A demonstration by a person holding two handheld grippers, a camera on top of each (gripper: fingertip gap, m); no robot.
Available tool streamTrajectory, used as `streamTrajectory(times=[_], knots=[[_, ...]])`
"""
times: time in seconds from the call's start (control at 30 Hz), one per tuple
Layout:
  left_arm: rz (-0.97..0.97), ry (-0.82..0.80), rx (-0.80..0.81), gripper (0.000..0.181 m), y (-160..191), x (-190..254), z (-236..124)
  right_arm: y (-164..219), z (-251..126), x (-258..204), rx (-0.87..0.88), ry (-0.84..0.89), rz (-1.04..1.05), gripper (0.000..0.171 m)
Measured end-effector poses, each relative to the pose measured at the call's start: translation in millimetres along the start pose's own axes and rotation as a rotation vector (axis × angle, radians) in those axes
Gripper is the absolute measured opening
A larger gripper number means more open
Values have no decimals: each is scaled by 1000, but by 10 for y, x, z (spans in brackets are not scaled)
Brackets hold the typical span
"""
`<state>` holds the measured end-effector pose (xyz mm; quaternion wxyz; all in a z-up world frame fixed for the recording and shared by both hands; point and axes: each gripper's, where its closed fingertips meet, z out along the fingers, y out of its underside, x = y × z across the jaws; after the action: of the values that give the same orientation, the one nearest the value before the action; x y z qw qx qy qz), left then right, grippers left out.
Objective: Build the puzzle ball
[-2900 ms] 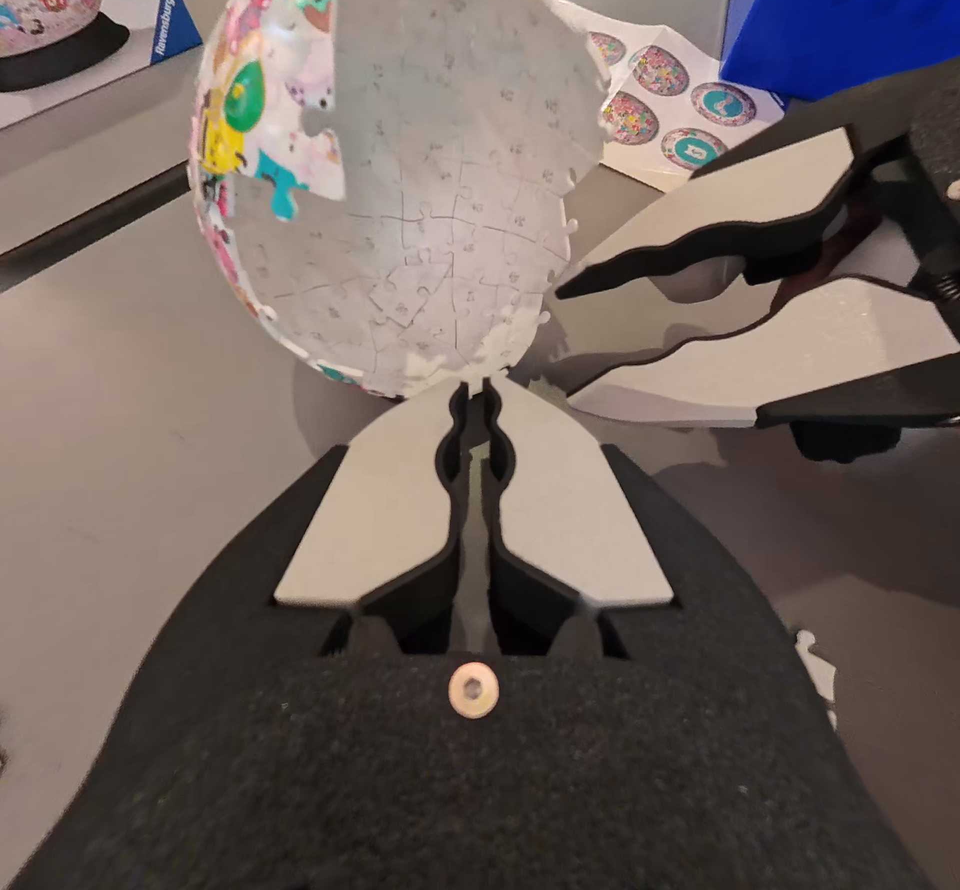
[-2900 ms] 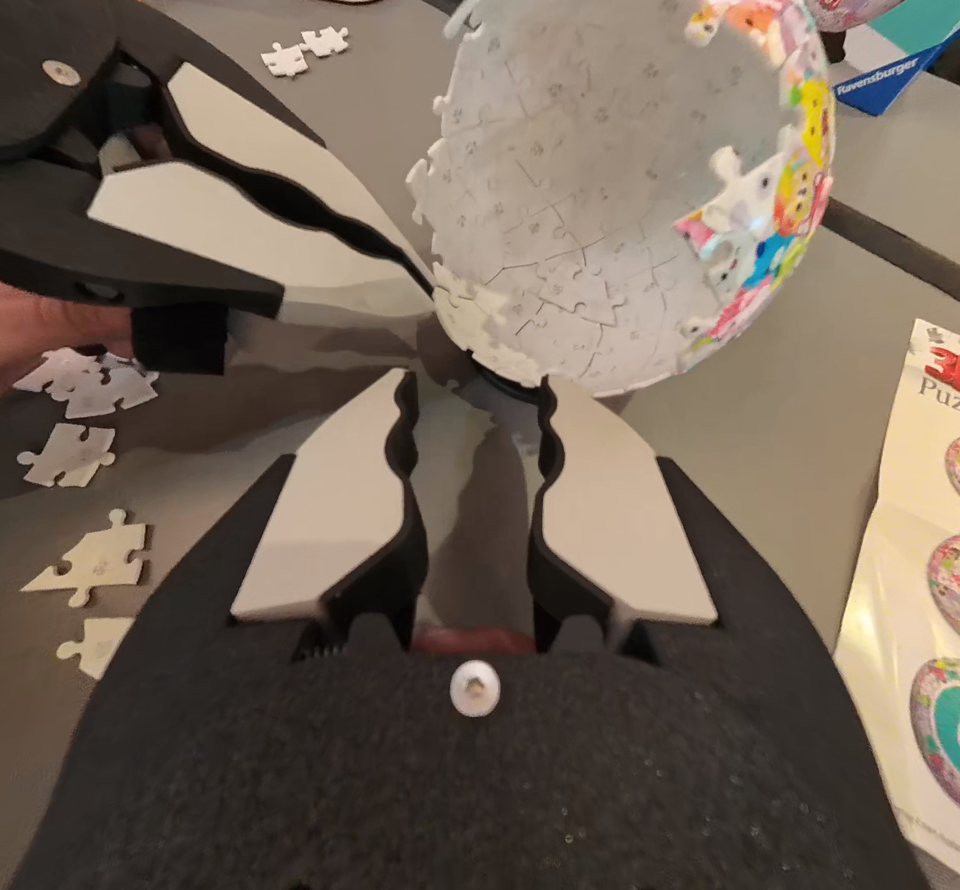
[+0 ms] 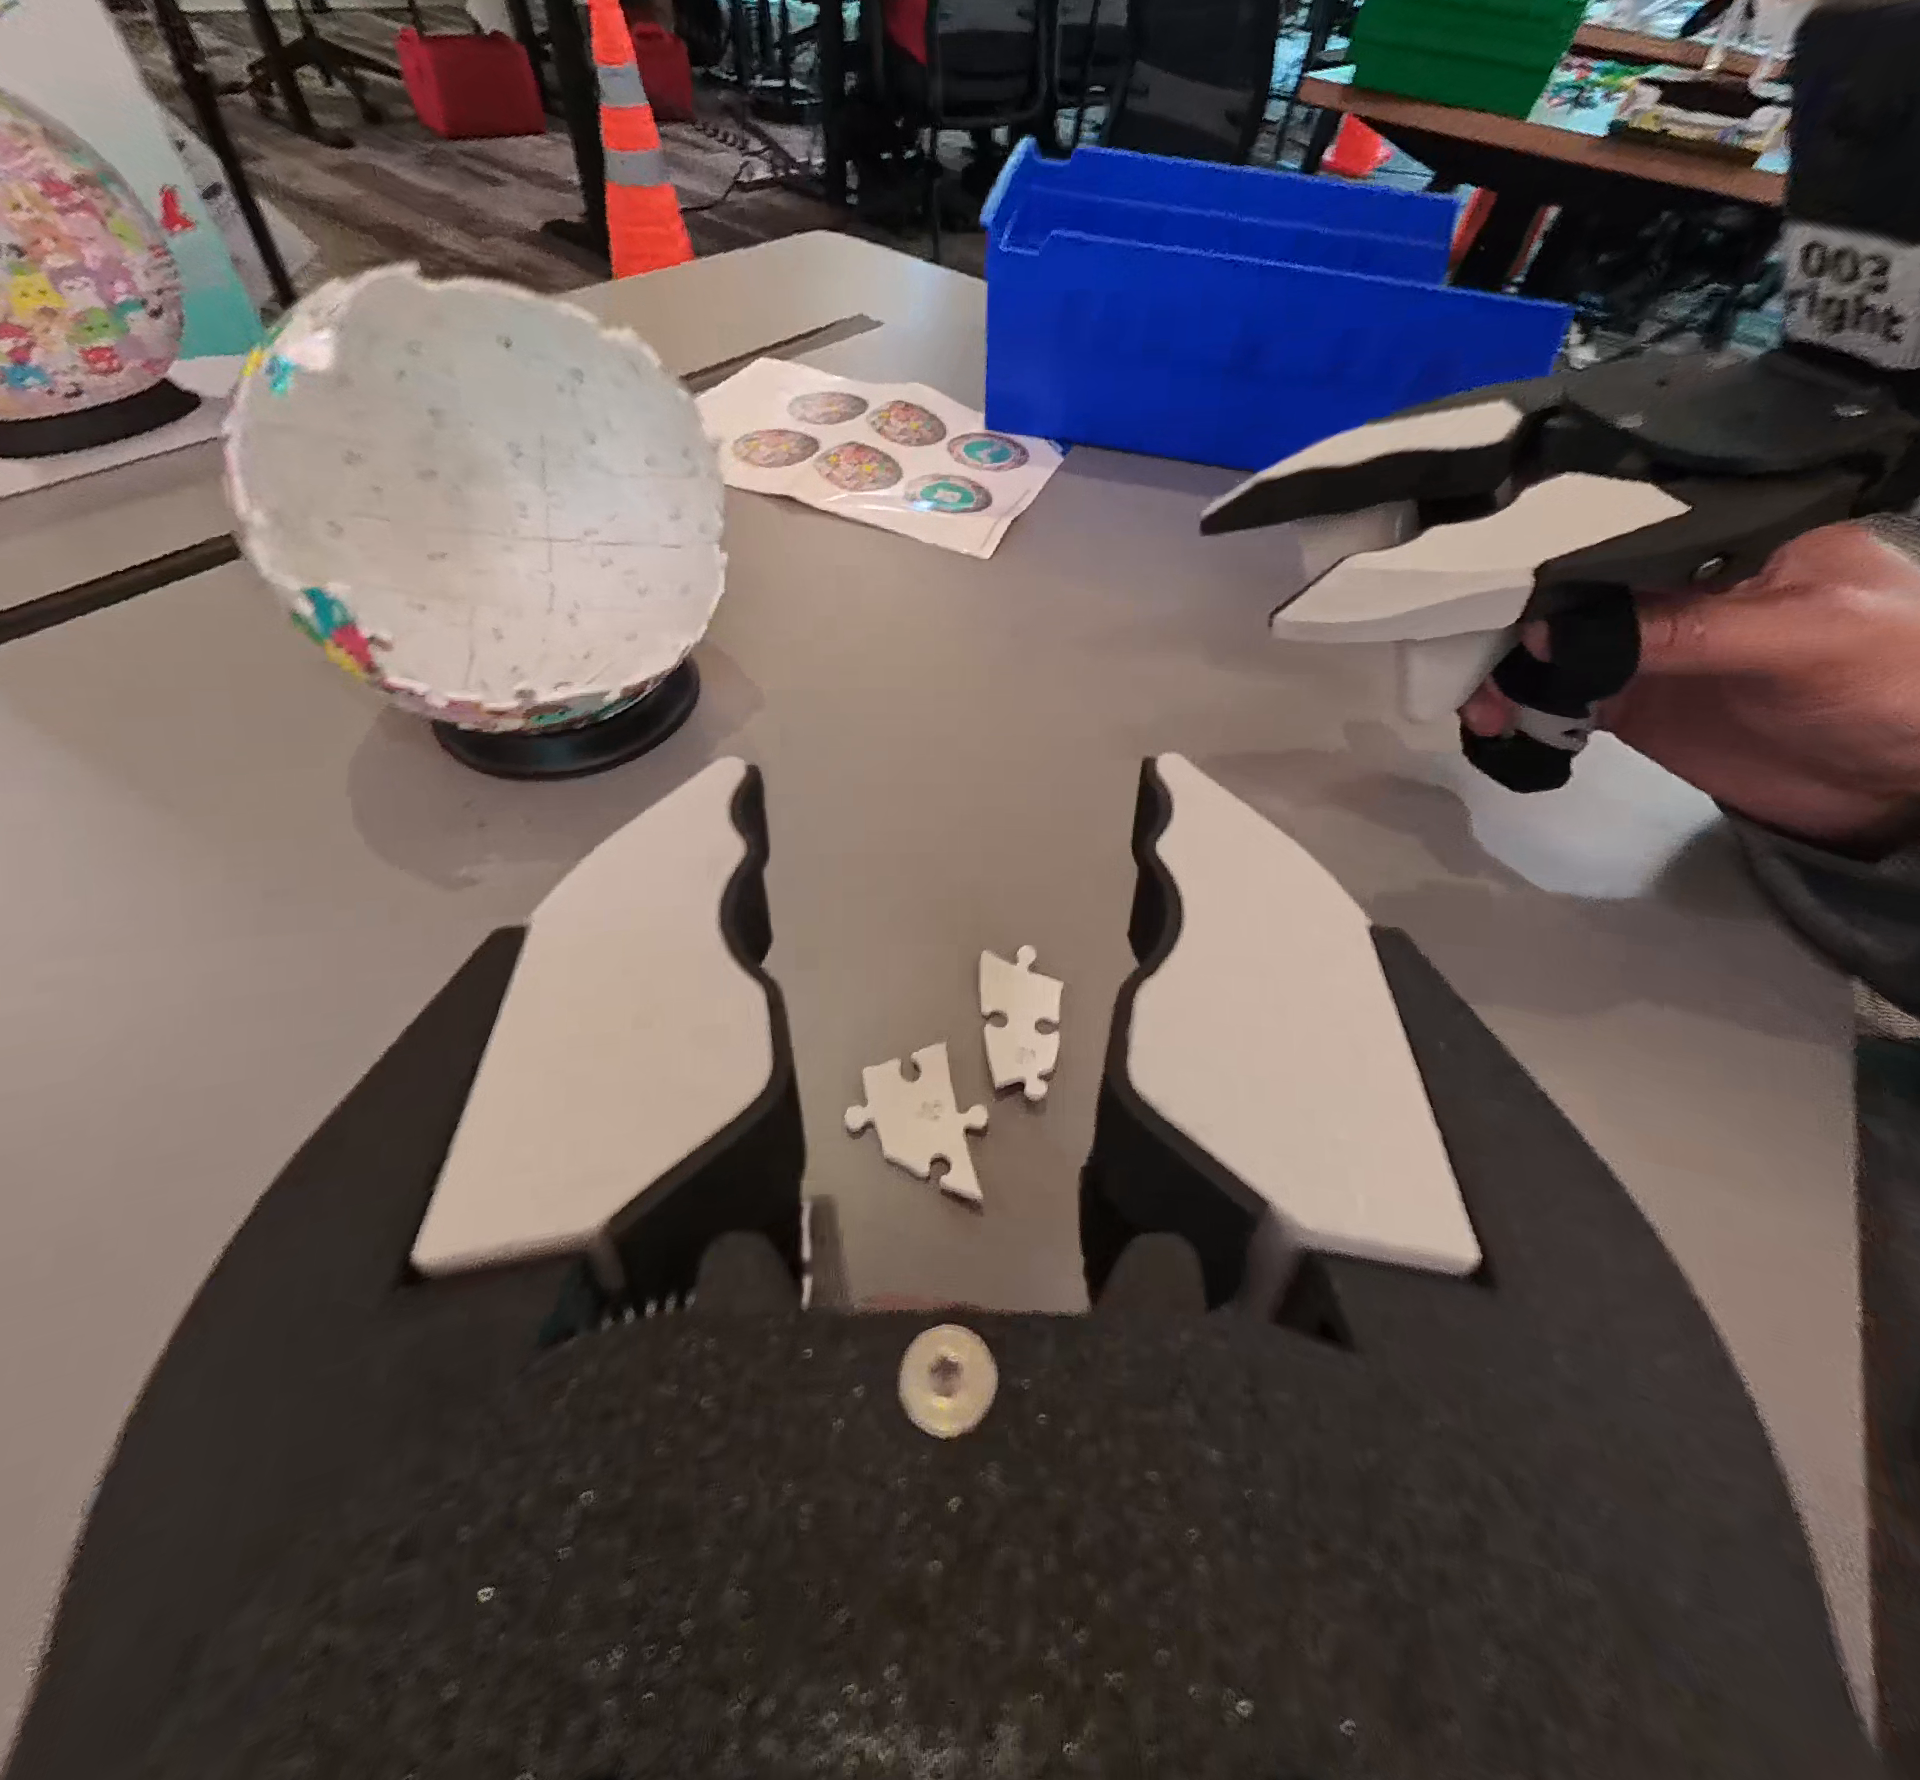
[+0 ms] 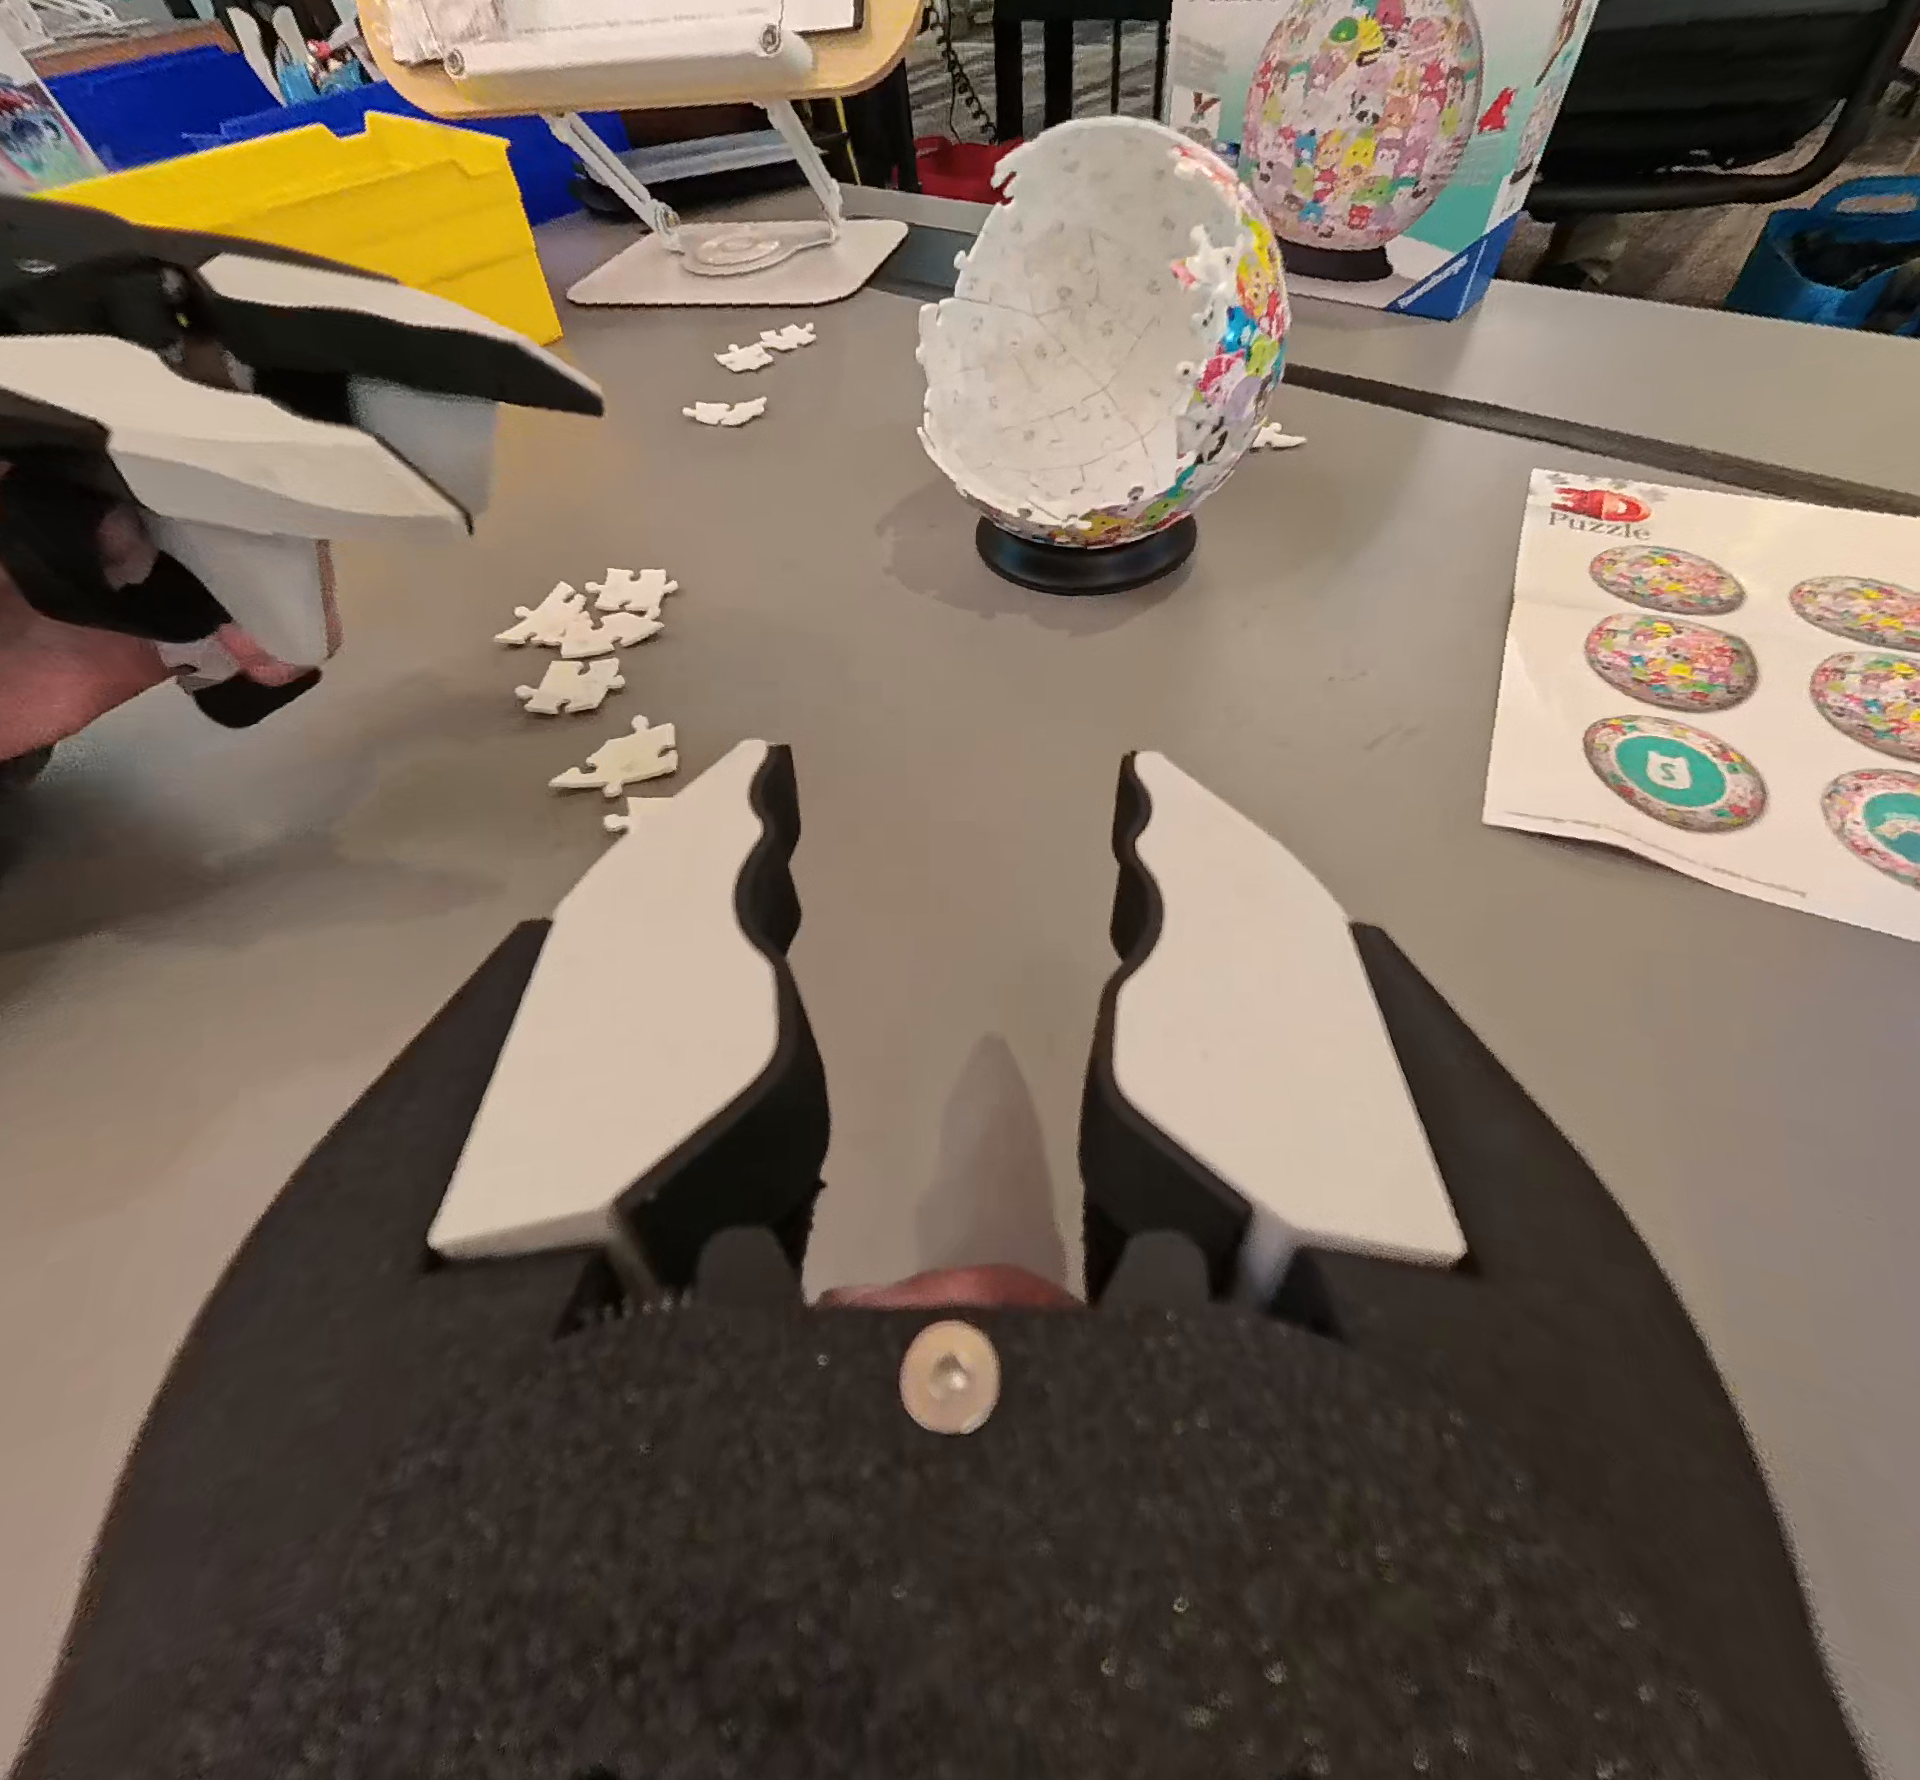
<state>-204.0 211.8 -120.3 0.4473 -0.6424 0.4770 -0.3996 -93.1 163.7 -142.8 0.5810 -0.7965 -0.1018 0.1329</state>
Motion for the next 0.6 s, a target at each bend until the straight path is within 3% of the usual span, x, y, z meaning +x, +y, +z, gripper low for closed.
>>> streamTrajectory(times=[0.27,0.6], knots=[[-150,12,27,60,-548,-99,291,3,-5,37,-1,5,-2,58],[-355,-222,-174,64,-514,-538,912,40,-35,61,-11,1,24,59]])
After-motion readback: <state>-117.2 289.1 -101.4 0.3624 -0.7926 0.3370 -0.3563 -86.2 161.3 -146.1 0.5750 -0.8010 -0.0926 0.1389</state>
